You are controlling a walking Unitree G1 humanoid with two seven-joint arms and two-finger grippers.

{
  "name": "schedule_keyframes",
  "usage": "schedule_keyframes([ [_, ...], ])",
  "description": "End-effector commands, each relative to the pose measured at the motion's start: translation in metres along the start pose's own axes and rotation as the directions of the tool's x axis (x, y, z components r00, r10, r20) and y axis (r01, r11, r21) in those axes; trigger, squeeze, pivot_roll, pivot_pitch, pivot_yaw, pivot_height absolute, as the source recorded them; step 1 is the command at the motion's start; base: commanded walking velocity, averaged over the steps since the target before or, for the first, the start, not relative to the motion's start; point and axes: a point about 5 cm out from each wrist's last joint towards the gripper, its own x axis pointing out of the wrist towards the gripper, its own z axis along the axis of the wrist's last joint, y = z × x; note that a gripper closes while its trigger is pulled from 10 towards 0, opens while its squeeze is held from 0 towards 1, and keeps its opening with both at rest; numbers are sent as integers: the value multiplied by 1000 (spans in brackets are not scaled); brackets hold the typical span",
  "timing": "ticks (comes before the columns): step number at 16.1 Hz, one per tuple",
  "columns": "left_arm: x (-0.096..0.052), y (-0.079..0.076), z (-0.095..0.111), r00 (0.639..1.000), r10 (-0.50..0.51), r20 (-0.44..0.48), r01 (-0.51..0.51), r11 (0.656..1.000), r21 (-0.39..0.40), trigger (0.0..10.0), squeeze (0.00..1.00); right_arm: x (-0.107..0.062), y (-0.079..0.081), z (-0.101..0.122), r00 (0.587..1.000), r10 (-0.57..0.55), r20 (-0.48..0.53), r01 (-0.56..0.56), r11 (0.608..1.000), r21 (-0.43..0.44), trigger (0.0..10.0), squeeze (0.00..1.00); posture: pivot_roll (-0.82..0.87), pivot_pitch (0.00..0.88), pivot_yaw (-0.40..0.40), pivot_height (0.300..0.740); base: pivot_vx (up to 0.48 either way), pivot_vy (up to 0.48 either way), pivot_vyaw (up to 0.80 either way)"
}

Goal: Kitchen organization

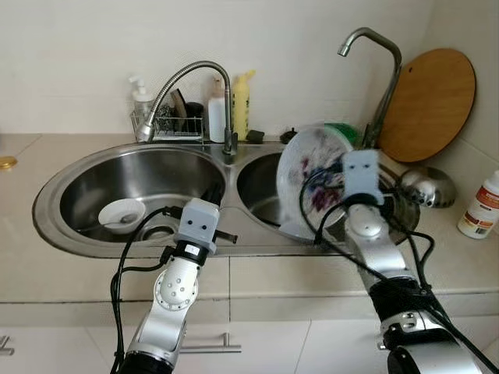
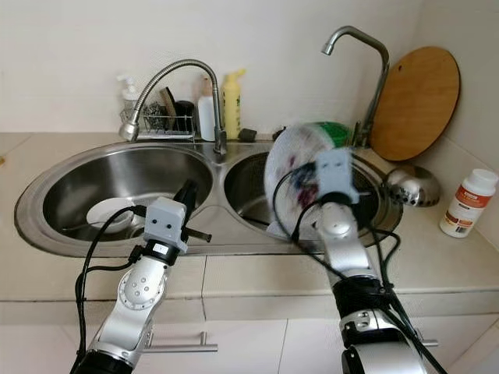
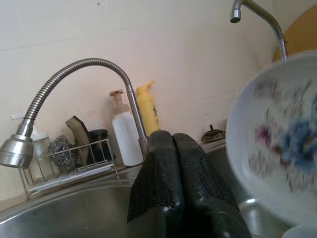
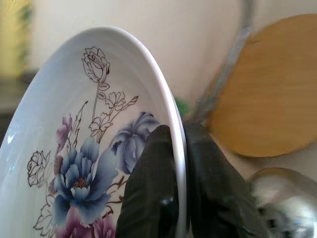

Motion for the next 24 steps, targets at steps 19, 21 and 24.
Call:
schedule_keyframes([
  [19, -2, -5, -1, 1000, -28, -8, 28, 1000, -2, 10000, 0, -16, 29, -37, 956, 208, -208, -163, 963, 213, 10000, 1000, 65, 0, -21, 740, 0, 0, 0],
  [21, -2, -5, -1, 1000, -29, -8, 29, 1000, -2, 10000, 0, -14, 21, -36, 967, 162, -198, -108, 961, 256, 10000, 1000, 65, 0, -21, 740, 0, 0, 0],
  [24, -2, -5, -2, 1000, -26, -9, 26, 1000, -6, 10000, 0, -12, 3, -25, 992, 53, -119, -10, 941, 338, 10000, 1000, 66, 0, -22, 740, 0, 0, 0],
])
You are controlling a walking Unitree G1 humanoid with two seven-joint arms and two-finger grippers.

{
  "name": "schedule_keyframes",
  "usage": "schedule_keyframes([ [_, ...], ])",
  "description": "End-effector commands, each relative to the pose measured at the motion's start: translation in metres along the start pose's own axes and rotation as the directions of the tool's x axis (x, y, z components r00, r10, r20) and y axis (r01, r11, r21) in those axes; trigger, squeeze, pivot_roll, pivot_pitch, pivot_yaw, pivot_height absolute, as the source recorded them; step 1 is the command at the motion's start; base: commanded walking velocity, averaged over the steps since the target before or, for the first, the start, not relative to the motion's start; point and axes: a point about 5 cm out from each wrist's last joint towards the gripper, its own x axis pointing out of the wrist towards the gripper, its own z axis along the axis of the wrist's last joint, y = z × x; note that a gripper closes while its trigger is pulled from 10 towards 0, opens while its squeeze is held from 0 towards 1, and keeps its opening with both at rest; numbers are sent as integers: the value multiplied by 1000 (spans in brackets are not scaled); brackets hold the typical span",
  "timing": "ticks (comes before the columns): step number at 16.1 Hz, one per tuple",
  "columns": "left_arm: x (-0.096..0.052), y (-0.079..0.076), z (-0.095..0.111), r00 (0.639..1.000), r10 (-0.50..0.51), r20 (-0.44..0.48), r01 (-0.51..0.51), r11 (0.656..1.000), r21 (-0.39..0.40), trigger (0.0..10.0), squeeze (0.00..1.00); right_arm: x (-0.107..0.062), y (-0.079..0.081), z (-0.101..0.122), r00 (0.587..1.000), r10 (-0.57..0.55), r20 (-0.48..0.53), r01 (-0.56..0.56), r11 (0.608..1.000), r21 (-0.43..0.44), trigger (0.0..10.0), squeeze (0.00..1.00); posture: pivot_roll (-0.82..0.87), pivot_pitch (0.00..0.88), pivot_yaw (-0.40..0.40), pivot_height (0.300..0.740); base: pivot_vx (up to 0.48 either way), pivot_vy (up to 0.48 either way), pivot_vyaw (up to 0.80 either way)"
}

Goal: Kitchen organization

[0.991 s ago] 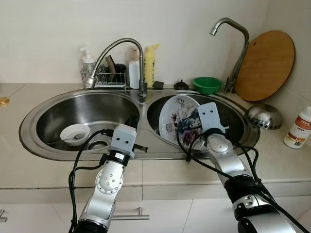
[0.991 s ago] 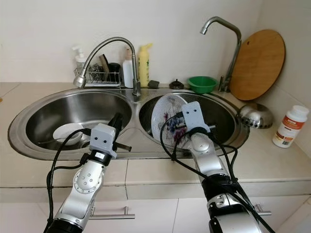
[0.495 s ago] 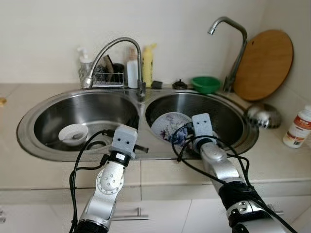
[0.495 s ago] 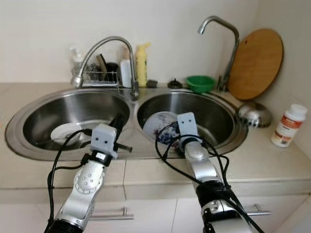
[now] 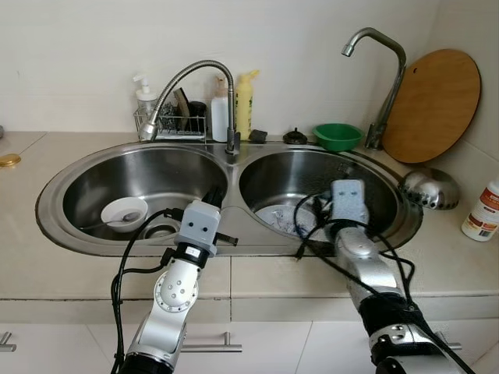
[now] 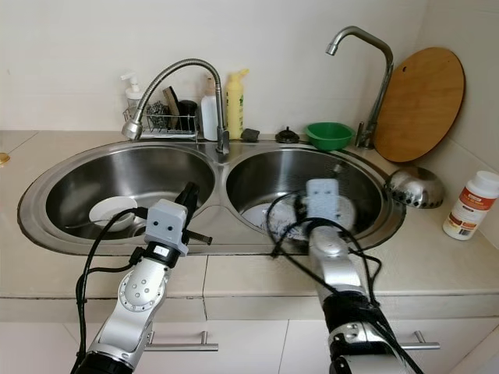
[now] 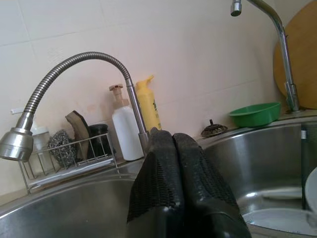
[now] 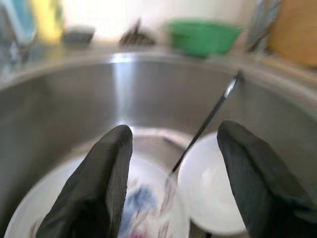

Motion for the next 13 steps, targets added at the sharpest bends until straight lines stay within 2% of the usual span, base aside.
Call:
schedule_keyframes([
  [1, 0, -3, 0, 1000, -14, 2, 14, 1000, -4, 10000, 0, 0, -6, 12, 997, -34, 63, 31, 999, 35, 10000, 1000, 66, 0, -22, 740, 0, 0, 0],
  [5, -1, -5, 2, 1000, -20, 11, 20, 1000, -20, 10000, 0, -8, -7, 29, 975, -56, 214, 32, 993, 113, 10000, 1000, 66, 0, -22, 740, 0, 0, 0],
  [6, 0, -5, 3, 1000, -17, 16, 18, 999, -30, 10000, 0, -13, -5, 37, 960, -73, 270, 41, 991, 125, 10000, 1000, 65, 0, -22, 740, 0, 0, 0],
  [8, 0, -4, 3, 1000, -16, 17, 17, 999, -34, 10000, 0, -18, 1, 42, 947, -52, 316, 10, 991, 134, 10000, 1000, 65, 0, -22, 740, 0, 0, 0],
  [9, 0, -4, 3, 1000, -16, 17, 17, 999, -36, 10000, 0, -20, 3, 44, 944, -41, 327, -3, 991, 132, 10000, 263, 65, 0, -21, 740, 0, 0, 0],
  [10, 0, -4, 4, 1000, -17, 19, 17, 999, -37, 10000, 0, -22, 6, 45, 940, -28, 339, -17, 992, 128, 10000, 0, 63, 0, -20, 740, 0, 0, 0],
  [13, 1, -5, 5, 999, -24, 28, 25, 999, -35, 10000, 0, -25, 10, 45, 938, -20, 346, -27, 991, 130, 10000, 0, 64, 0, -19, 740, 0, 0, 0],
])
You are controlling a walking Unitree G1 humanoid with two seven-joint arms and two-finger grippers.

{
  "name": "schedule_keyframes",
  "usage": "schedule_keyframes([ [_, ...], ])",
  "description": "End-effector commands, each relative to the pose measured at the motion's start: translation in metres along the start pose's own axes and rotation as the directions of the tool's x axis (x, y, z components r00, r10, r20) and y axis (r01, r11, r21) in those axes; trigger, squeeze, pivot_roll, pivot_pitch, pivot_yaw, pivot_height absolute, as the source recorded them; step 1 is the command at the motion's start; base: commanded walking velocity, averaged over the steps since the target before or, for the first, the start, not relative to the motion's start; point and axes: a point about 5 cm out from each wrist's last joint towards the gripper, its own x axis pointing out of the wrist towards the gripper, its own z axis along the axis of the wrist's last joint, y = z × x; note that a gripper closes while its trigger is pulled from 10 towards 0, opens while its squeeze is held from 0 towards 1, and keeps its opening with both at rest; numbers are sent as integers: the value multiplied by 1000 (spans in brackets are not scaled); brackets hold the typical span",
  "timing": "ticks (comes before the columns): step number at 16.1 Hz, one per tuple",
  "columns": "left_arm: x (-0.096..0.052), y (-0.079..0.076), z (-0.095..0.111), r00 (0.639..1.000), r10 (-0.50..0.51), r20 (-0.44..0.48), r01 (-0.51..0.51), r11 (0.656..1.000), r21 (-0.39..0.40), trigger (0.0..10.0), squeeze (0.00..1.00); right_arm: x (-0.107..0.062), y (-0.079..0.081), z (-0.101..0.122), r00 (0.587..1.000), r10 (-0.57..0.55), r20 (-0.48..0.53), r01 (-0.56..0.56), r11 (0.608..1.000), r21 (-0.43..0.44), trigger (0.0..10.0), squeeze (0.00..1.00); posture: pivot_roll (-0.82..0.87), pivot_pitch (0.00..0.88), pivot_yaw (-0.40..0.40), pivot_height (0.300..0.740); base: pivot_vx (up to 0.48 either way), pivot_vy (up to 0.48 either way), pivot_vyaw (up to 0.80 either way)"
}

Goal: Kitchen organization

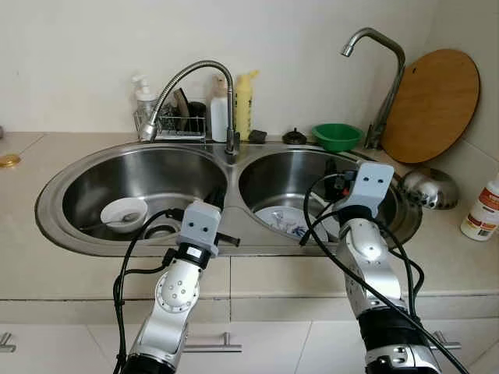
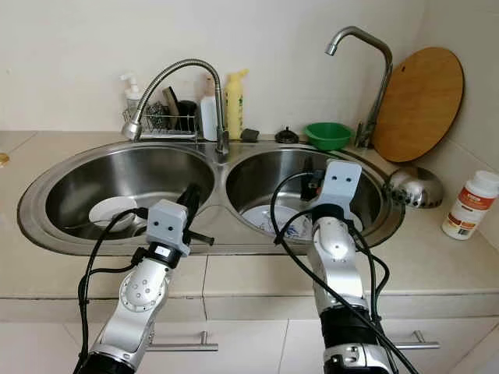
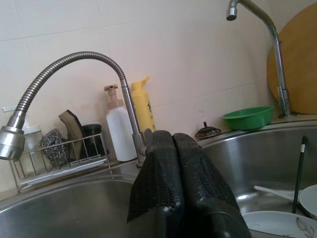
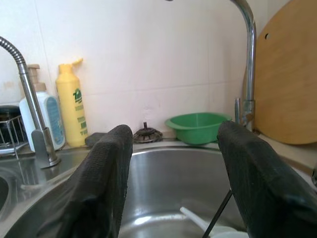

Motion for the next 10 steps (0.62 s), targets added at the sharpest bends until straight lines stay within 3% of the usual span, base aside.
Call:
schedule_keyframes([
  [1, 1, -2, 4, 1000, -13, 25, 13, 1000, -6, 10000, 0, -1, 1, 4, 1000, -2, 20, 1, 1000, 11, 10000, 0, 64, 0, -19, 740, 0, 0, 0],
  [10, 2, -1, 8, 999, -8, 38, 9, 1000, -15, 10000, 0, -5, 3, 14, 997, -7, 79, 2, 997, 75, 10000, 0, 64, 0, -18, 740, 0, 0, 0],
])
